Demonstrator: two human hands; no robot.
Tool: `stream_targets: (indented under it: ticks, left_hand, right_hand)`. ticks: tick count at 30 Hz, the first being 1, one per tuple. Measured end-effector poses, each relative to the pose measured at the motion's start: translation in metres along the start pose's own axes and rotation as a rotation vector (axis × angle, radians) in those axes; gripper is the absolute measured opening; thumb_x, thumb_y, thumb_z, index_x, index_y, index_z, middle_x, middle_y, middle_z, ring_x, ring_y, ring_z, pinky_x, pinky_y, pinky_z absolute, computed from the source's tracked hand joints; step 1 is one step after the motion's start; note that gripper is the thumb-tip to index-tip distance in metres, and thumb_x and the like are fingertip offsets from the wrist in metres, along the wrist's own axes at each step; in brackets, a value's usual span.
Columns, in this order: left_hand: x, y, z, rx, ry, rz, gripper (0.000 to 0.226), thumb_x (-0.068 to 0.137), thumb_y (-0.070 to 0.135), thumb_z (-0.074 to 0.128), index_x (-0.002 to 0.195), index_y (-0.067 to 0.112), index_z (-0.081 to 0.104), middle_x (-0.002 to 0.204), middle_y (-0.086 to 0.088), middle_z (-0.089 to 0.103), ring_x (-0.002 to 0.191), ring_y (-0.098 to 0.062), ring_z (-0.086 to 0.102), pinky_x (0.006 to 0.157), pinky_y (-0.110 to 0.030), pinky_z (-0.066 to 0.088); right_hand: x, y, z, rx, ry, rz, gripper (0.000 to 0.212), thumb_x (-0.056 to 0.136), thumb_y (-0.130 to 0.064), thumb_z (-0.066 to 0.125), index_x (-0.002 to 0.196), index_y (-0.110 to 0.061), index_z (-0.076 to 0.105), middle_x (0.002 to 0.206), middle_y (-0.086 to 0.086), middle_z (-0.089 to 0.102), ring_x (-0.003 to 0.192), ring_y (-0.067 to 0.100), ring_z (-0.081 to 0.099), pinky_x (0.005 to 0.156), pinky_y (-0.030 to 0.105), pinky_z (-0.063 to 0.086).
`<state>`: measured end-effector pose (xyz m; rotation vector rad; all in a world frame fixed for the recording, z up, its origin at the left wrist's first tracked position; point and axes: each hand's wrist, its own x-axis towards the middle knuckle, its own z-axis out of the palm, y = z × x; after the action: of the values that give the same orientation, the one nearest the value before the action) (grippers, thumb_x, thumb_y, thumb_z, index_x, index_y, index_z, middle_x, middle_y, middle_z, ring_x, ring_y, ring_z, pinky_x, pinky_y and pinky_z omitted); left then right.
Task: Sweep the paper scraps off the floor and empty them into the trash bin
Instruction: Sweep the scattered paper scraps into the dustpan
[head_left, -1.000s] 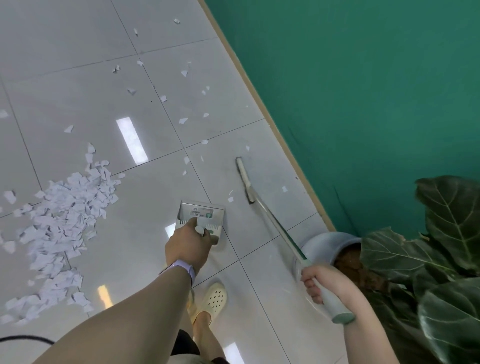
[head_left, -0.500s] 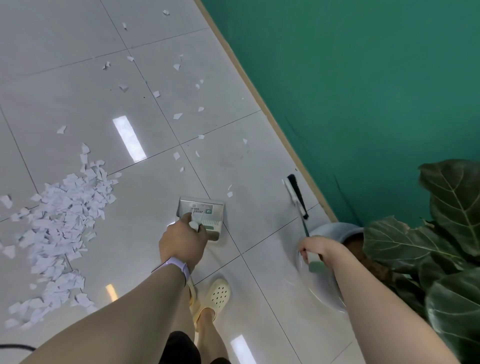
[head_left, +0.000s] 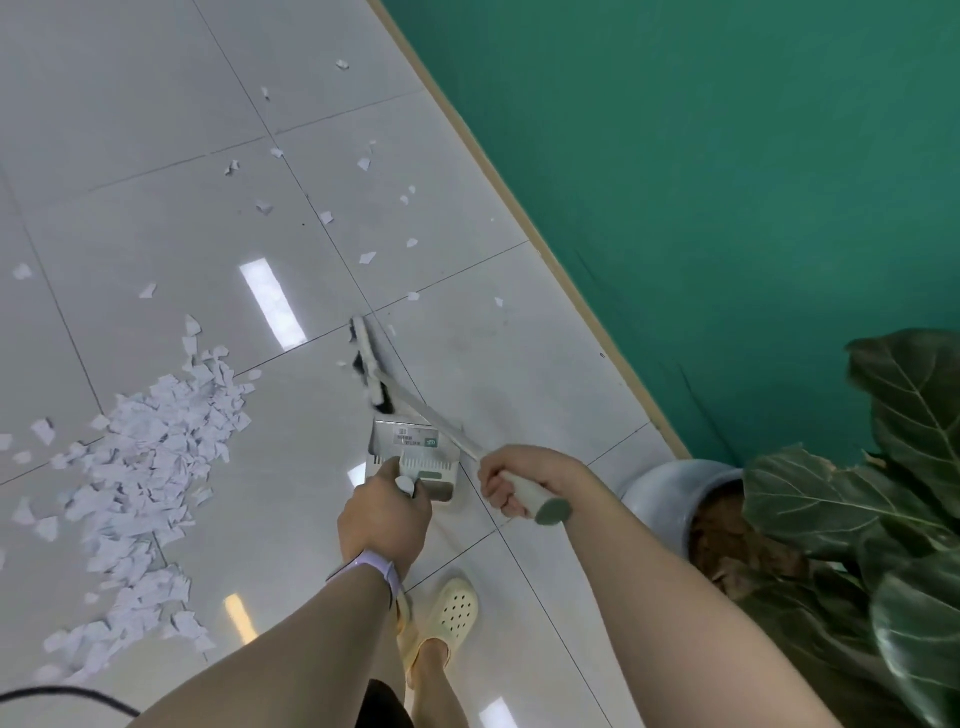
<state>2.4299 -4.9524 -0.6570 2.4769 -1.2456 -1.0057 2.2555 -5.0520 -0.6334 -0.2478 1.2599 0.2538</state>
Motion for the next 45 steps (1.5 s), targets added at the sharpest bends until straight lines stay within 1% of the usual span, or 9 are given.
stream_targets:
  ticks: [5,11,15,20,28,34,38,42,45]
  left_hand:
    - [0.001,-0.009,-0.003,0.007,-0.051,-0.007,0.04,0.091,0.041,0.049,0.129,0.035,0.058,0.1,0.002,0.073,0.085,-0.026,0.068,0.071,-0.032,0.057]
    - [-0.014,-0.003,-0.014,-0.156,-0.232,-0.067,0.027,0.091,0.031,0.051,0.117,0.026,0.057,0.111,-0.003,0.069,0.098,-0.029,0.067,0.076,-0.03,0.049]
    - [0.005,-0.023,-0.025,-0.258,-0.346,-0.128,0.027,0.083,0.031,0.06,0.109,0.023,0.062,0.108,-0.003,0.071,0.092,-0.025,0.064,0.084,-0.036,0.055]
    - [0.023,-0.03,-0.083,-0.366,-0.213,-0.167,0.012,0.086,0.018,0.058,0.096,0.012,0.063,0.082,-0.001,0.065,0.086,-0.03,0.064,0.065,-0.027,0.043]
    - [0.049,-0.008,-0.118,-0.584,-0.044,-0.259,0.02,0.091,0.016,0.054,0.073,0.021,0.049,0.072,-0.005,0.066,0.071,-0.03,0.064,0.074,-0.035,0.055]
    - [0.095,-0.009,-0.116,-0.43,-0.074,-0.216,0.015,0.09,0.02,0.057,0.105,0.024,0.058,0.088,-0.009,0.072,0.068,-0.031,0.069,0.051,-0.037,0.059]
    - [0.117,0.02,-0.122,-0.338,-0.041,-0.277,0.018,0.089,0.02,0.059,0.107,0.024,0.057,0.091,-0.011,0.072,0.08,-0.034,0.068,0.062,-0.033,0.053]
    - [0.128,0.047,-0.126,-0.295,0.027,-0.333,0.011,0.094,0.028,0.058,0.102,0.024,0.065,0.079,-0.003,0.073,0.079,-0.027,0.068,0.065,-0.03,0.05]
    - [0.122,0.065,-0.126,-0.327,0.118,-0.382,0.008,0.097,0.028,0.057,0.105,0.029,0.059,0.065,0.001,0.067,0.071,-0.023,0.064,0.06,-0.028,0.043]
  right_hand:
    - [-0.01,0.007,0.003,0.197,-0.16,-0.106,0.011,0.085,-0.004,0.047,0.085,-0.015,0.048,0.058,-0.006,0.036,0.037,0.004,0.033,0.031,0.016,0.029]
    - [-0.066,0.056,0.012,0.105,0.069,-0.235,0.016,0.07,-0.002,0.055,0.08,-0.013,0.051,0.06,0.002,0.034,0.039,0.01,0.029,0.035,0.016,0.021]
    - [-0.093,0.062,0.009,0.158,0.179,-0.194,0.021,0.085,0.004,0.047,0.071,-0.012,0.047,0.058,0.003,0.038,0.038,0.012,0.034,0.037,0.017,0.023]
    - [-0.109,0.037,0.011,0.371,0.335,-0.112,0.021,0.079,-0.004,0.051,0.066,-0.016,0.04,0.046,-0.002,0.042,0.03,0.01,0.042,0.03,0.017,0.035]
    - [-0.098,-0.058,0.028,0.208,0.677,-0.312,0.015,0.074,0.003,0.05,0.072,-0.012,0.051,0.039,0.003,0.05,0.03,0.017,0.048,0.039,0.02,0.043]
    - [-0.076,-0.111,-0.024,0.085,0.654,-0.198,0.014,0.083,0.005,0.05,0.086,-0.005,0.059,0.064,0.008,0.055,0.052,0.022,0.051,0.056,0.027,0.044]
    - [-0.031,-0.155,-0.043,0.066,0.556,-0.14,0.008,0.092,0.002,0.053,0.088,-0.004,0.057,0.042,0.002,0.049,0.029,0.014,0.048,0.034,0.022,0.042]
    - [0.001,-0.181,-0.007,-0.117,0.323,-0.014,0.021,0.082,0.011,0.044,0.099,0.001,0.054,0.076,0.013,0.054,0.06,0.026,0.057,0.049,0.027,0.048]
    - [0.015,-0.191,0.027,-0.254,0.215,0.034,0.015,0.082,0.009,0.04,0.083,0.0,0.052,0.056,0.009,0.054,0.045,0.023,0.052,0.043,0.021,0.044]
